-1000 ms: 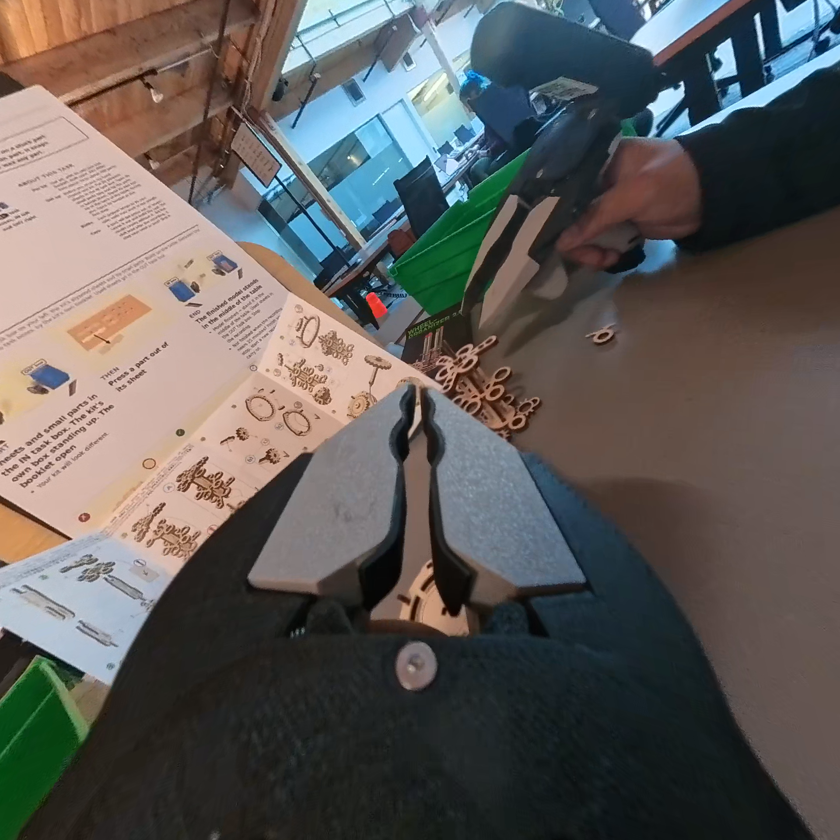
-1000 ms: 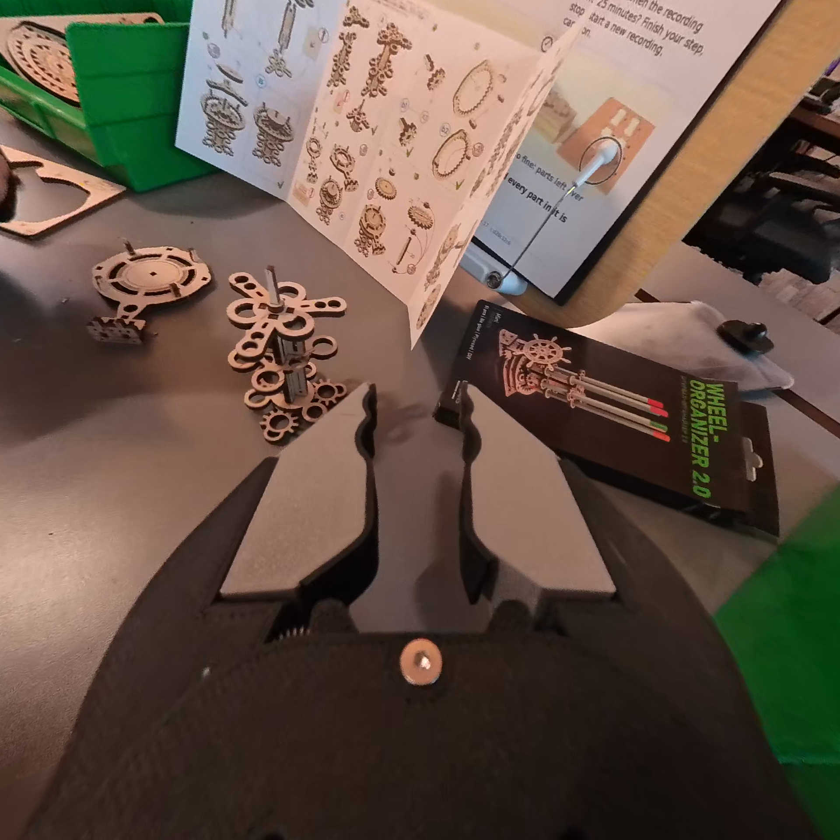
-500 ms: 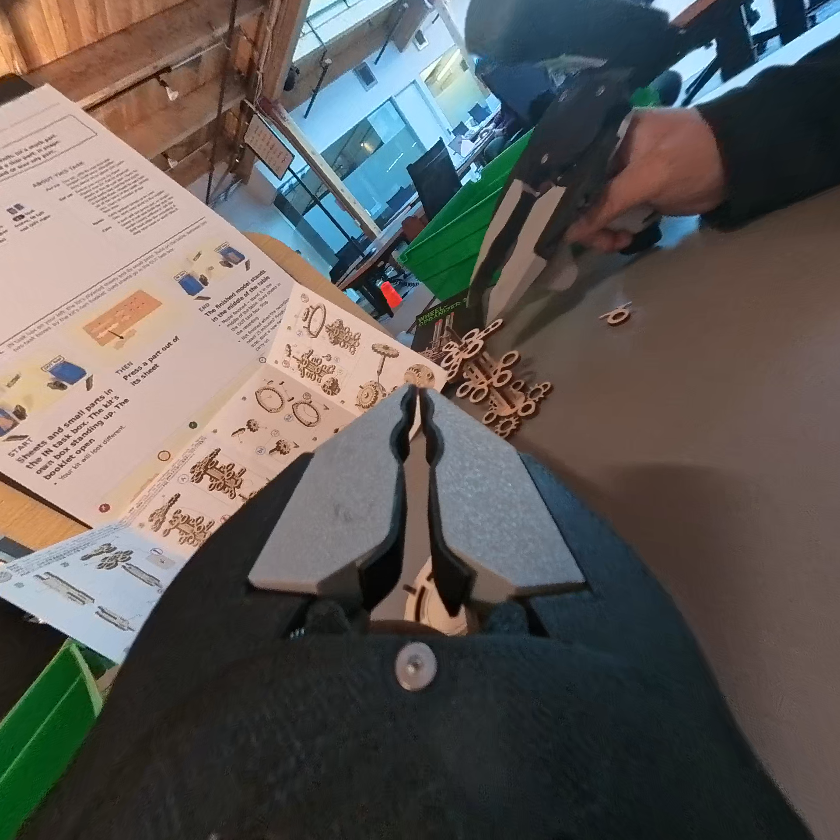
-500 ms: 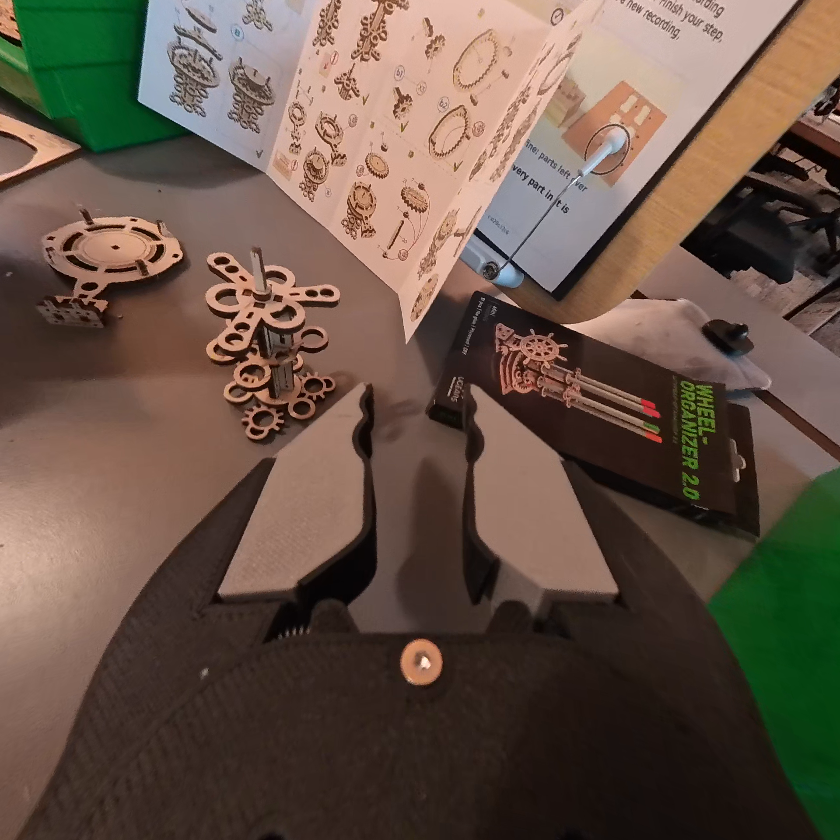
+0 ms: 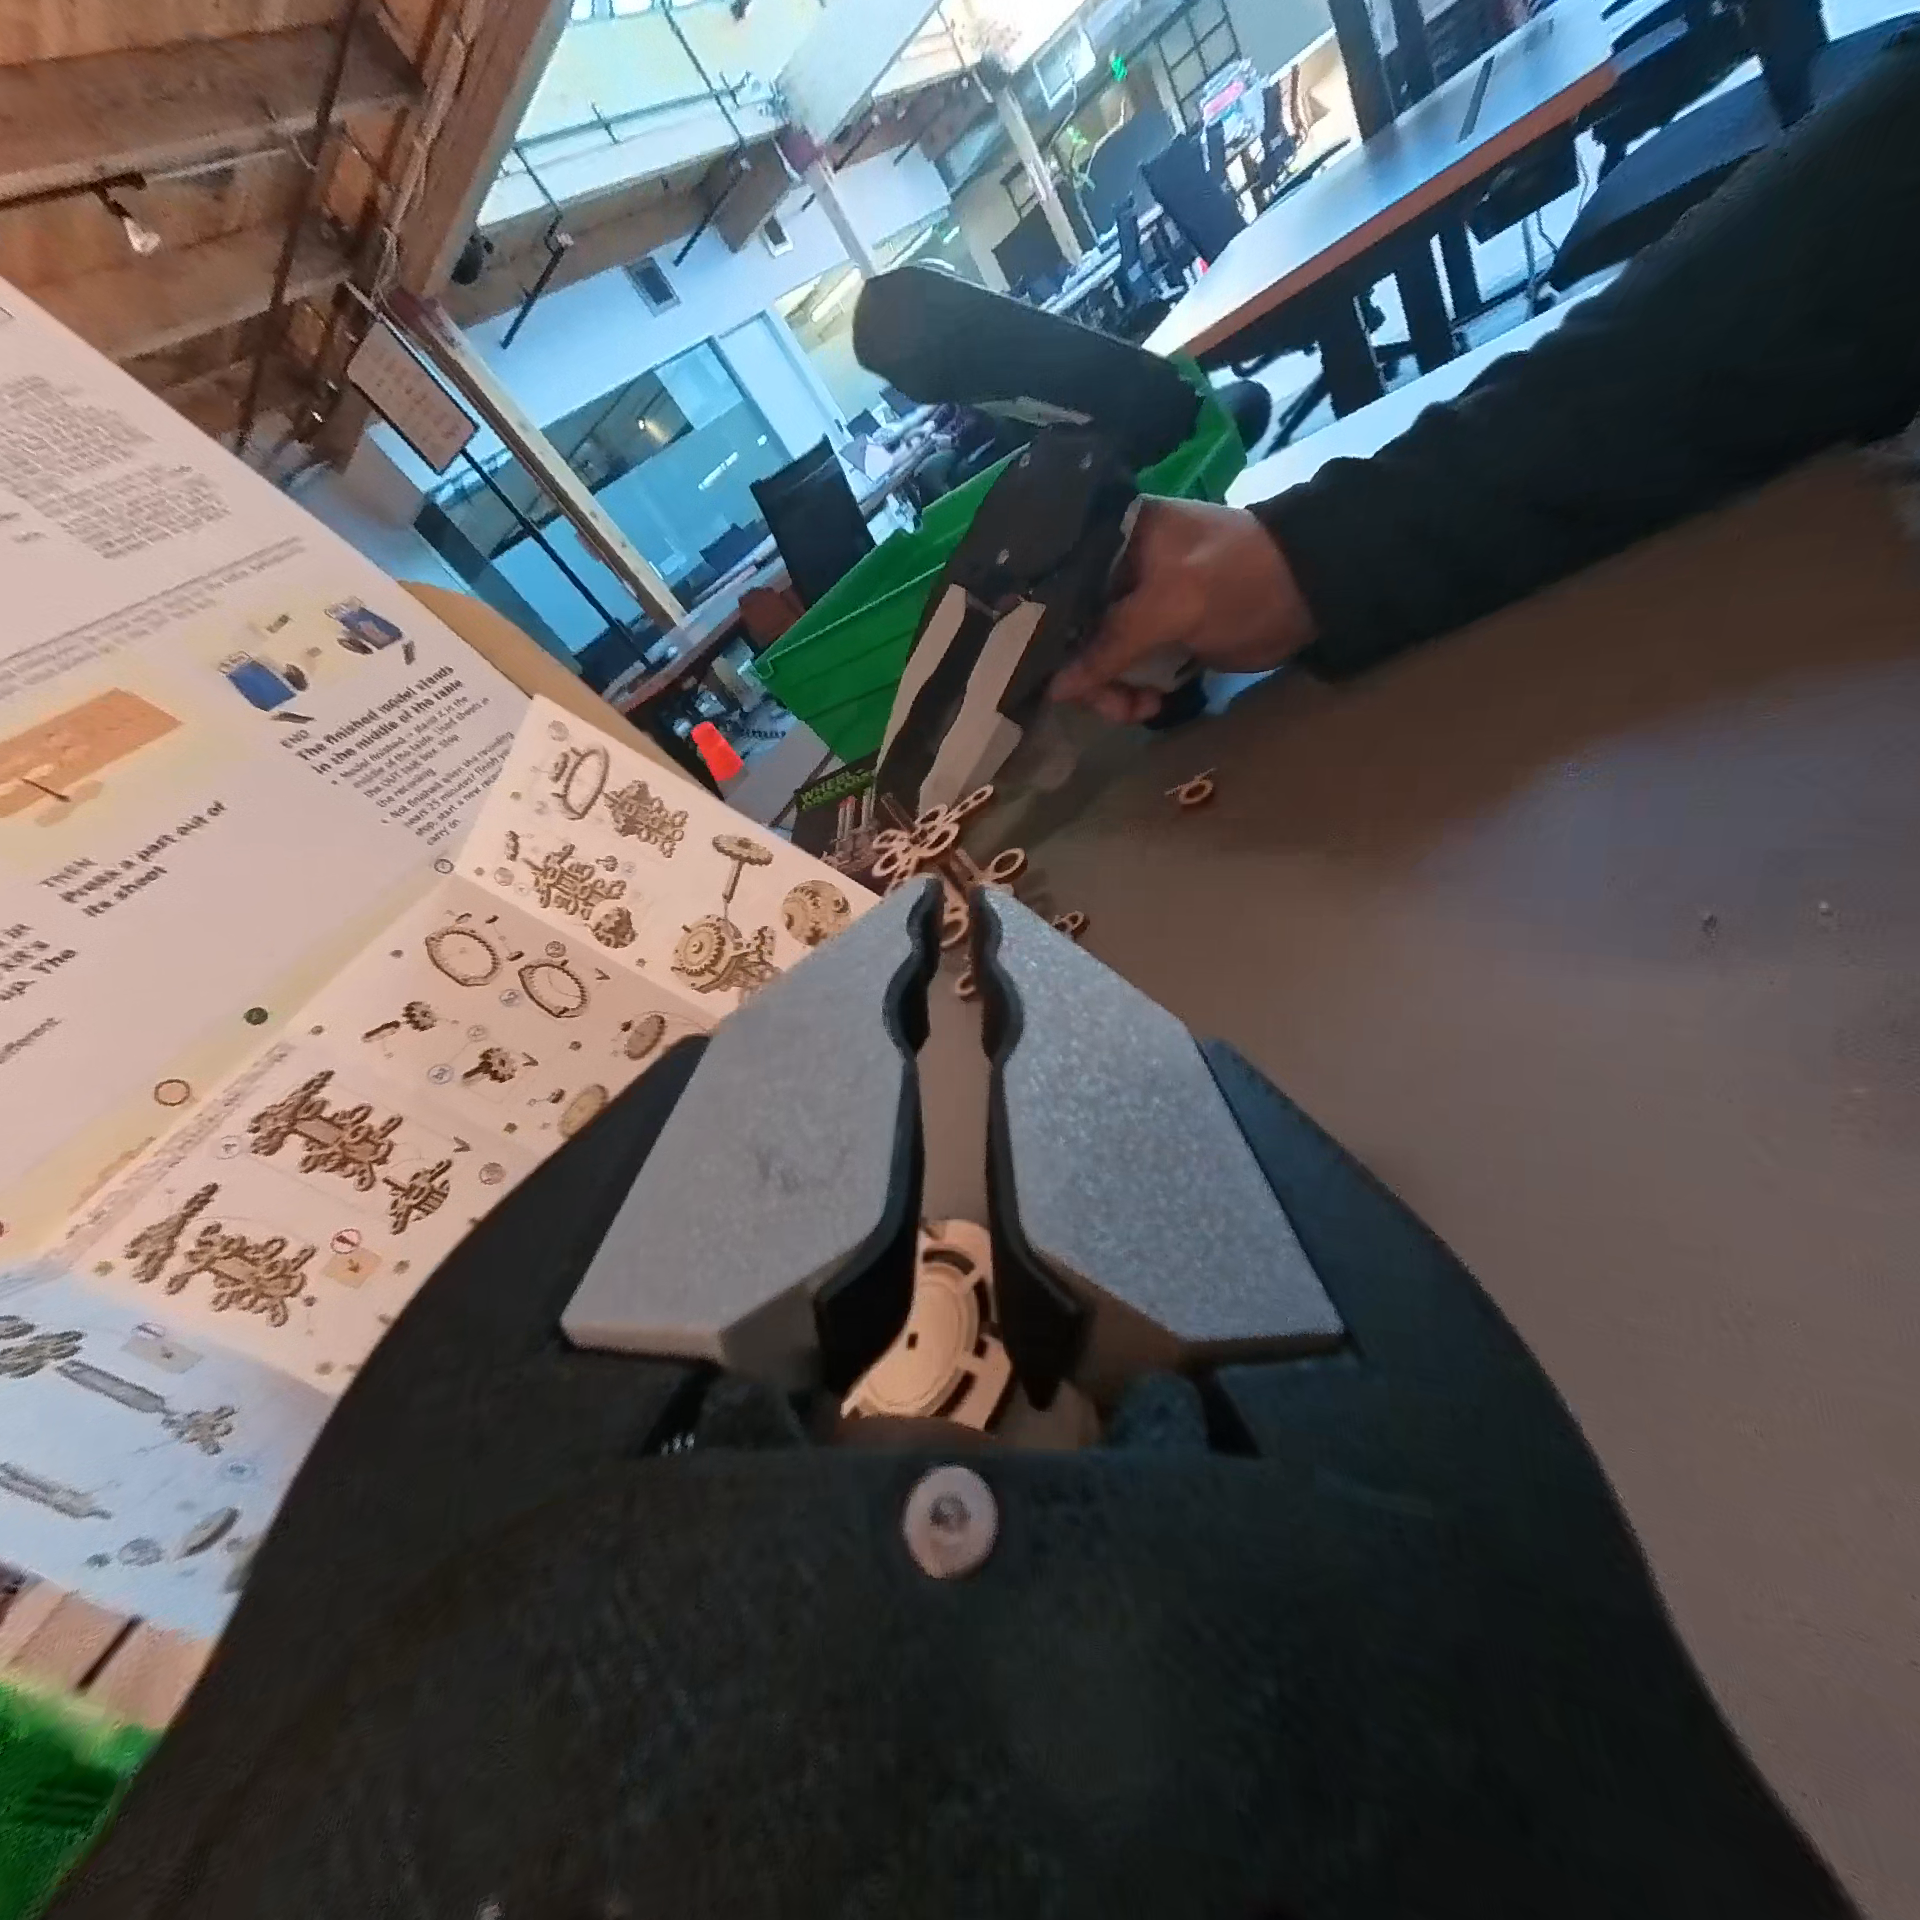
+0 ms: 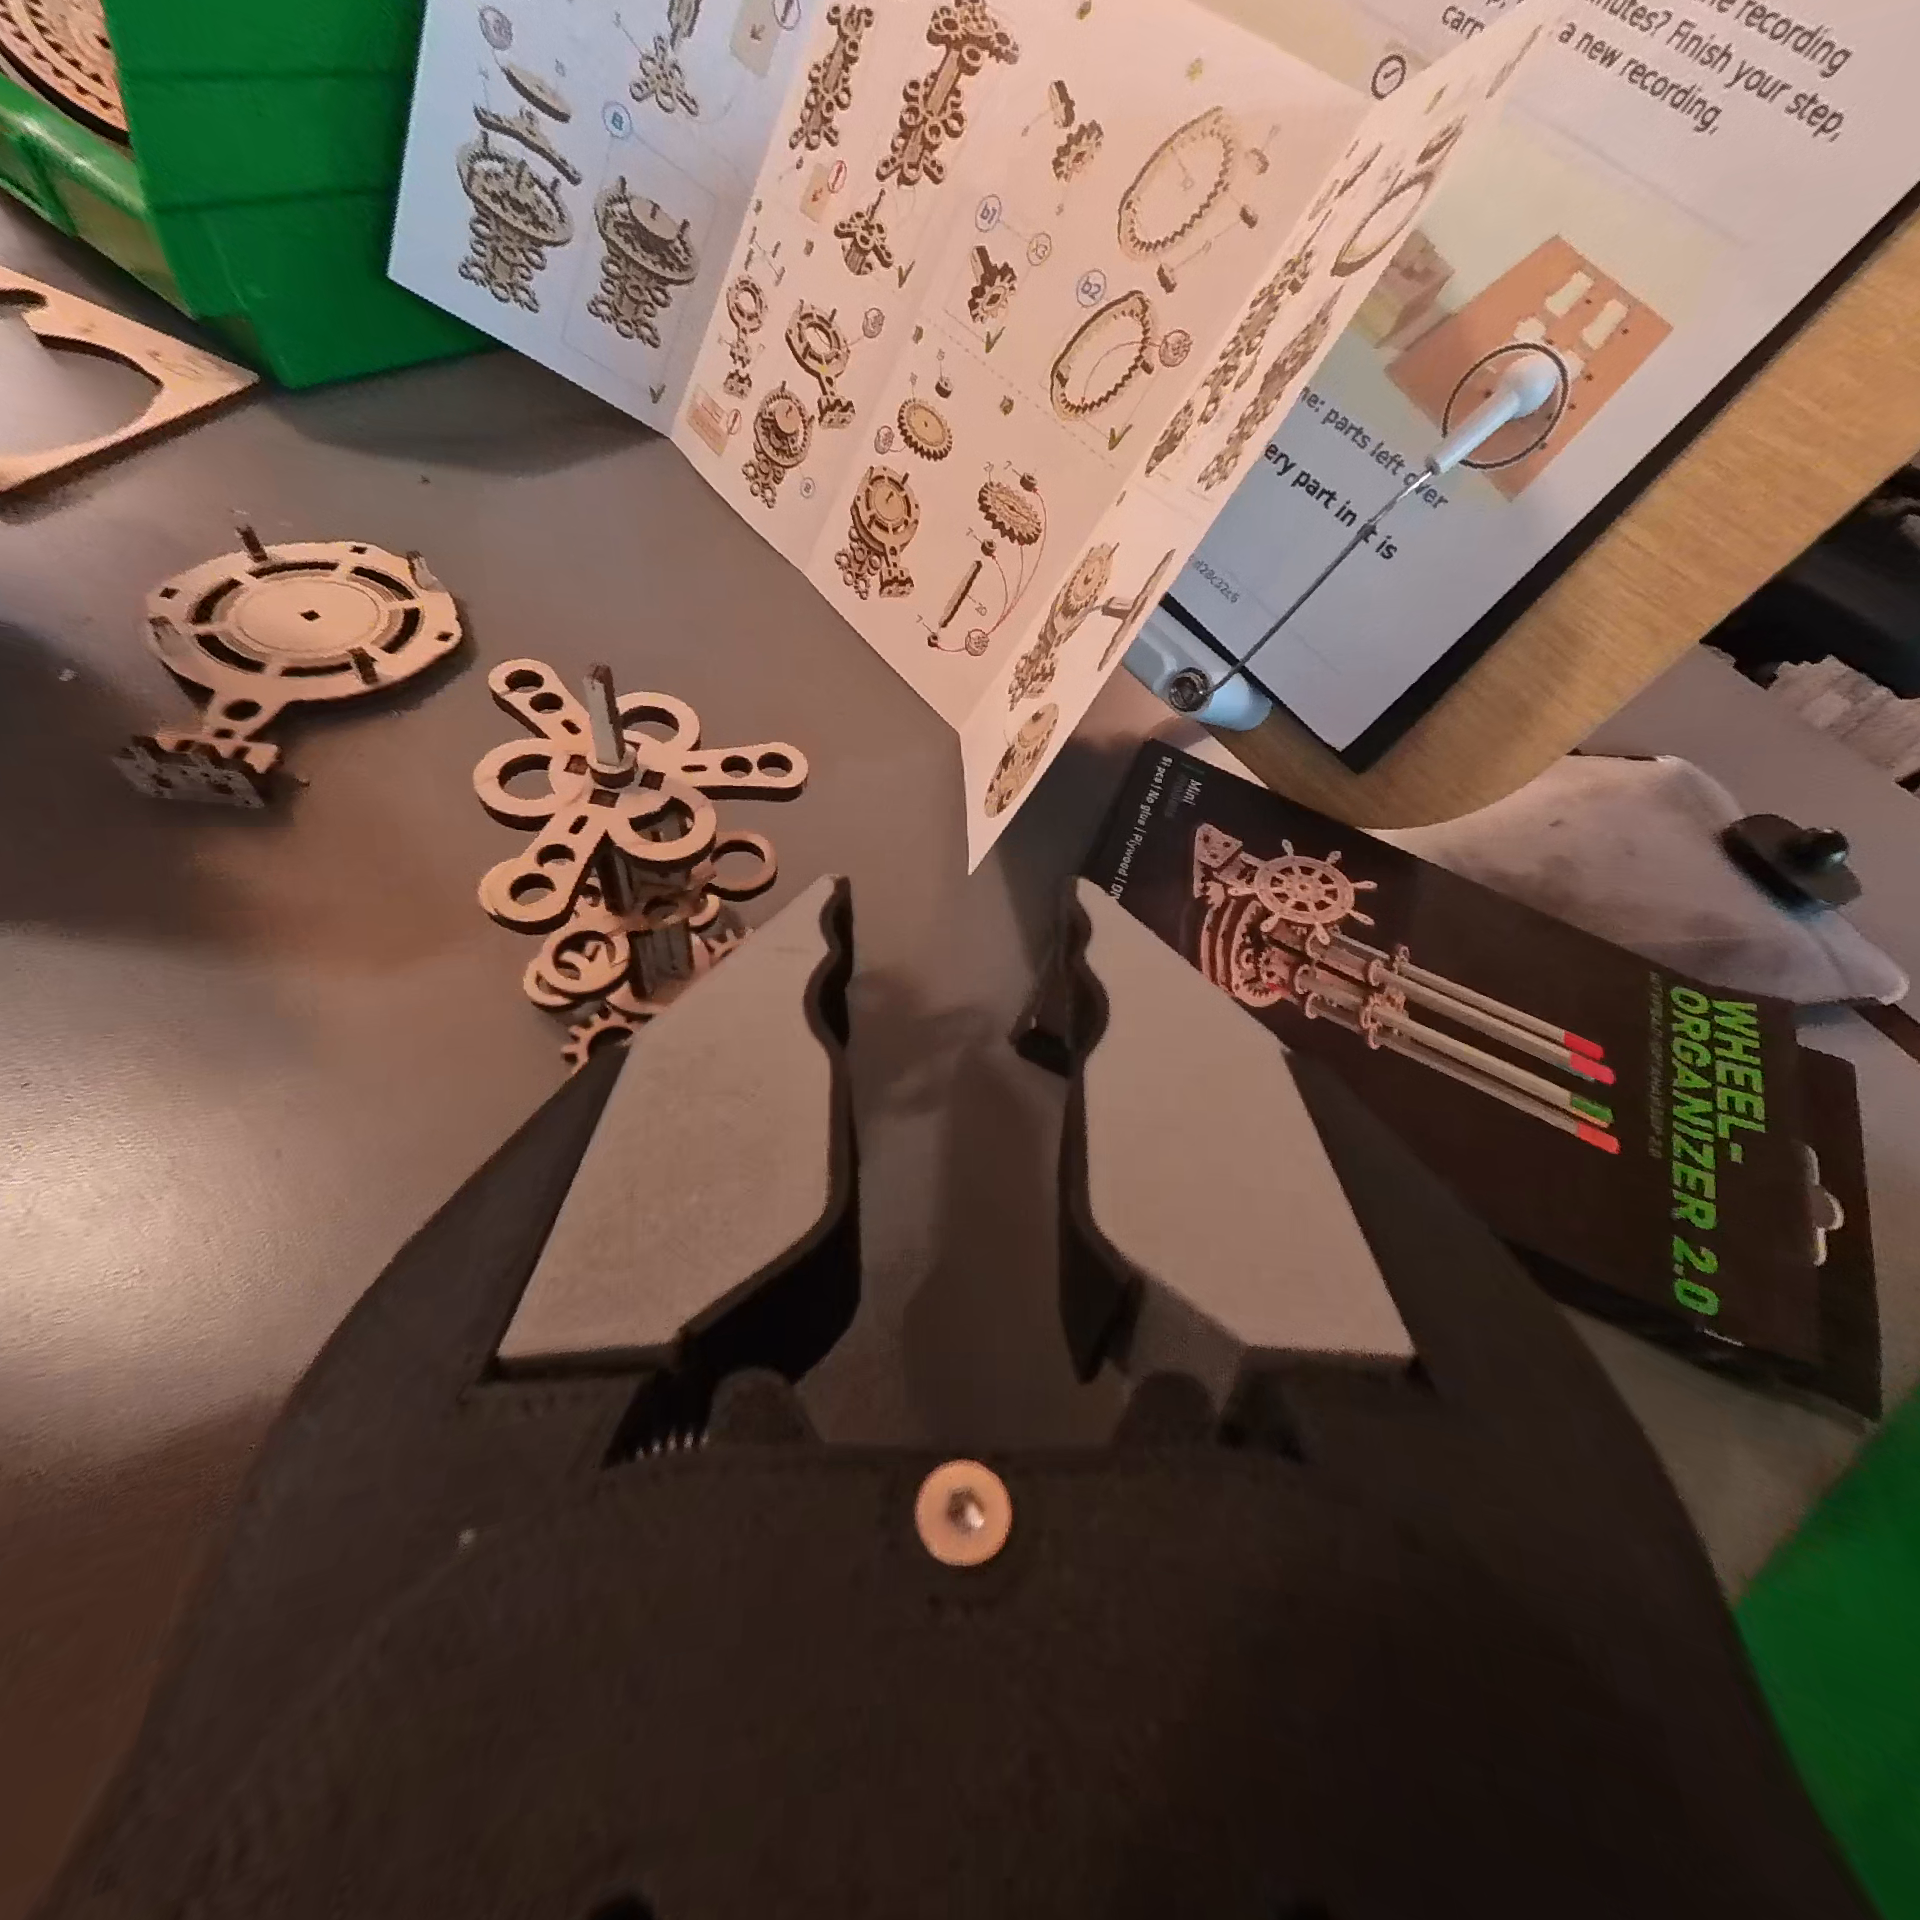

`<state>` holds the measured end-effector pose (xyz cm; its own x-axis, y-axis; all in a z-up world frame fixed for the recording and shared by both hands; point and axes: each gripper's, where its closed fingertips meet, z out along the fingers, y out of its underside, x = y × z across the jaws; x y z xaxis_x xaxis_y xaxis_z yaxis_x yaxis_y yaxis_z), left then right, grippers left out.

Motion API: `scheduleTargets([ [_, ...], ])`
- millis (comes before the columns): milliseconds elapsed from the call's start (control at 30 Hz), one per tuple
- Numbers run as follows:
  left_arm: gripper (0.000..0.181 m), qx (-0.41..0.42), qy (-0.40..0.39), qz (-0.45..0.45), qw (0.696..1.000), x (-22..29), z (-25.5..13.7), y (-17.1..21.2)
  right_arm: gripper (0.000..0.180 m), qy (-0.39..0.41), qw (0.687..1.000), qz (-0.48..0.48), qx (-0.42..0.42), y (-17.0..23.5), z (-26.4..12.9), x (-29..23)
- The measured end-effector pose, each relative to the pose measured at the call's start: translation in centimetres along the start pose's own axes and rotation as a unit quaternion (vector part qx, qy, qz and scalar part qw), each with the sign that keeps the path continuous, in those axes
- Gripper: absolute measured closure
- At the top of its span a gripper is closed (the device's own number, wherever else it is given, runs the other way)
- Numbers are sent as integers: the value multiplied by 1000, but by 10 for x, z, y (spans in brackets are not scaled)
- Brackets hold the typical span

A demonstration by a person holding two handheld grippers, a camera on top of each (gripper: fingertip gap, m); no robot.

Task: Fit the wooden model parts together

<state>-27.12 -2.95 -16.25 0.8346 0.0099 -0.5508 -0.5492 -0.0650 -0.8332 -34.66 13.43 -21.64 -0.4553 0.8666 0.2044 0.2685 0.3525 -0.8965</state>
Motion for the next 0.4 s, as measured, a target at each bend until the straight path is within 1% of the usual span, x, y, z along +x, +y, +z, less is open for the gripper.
scheduleTargets([
  [100, 181, 12, -11, 7, 1000, -6, -13, -1, 144, -17, 1000, 19, 13, -2, -3, 0],
  [233, 180, 28, -15, -37, 999, -20, -27, -4, 142, -39, 997, 55, 29, -5, -7, 2],
  [400, 180, 22, -36, -50, 998, -39, -35, 6, 141, -41, 997, 52, 29, -4, -8, -1],
])
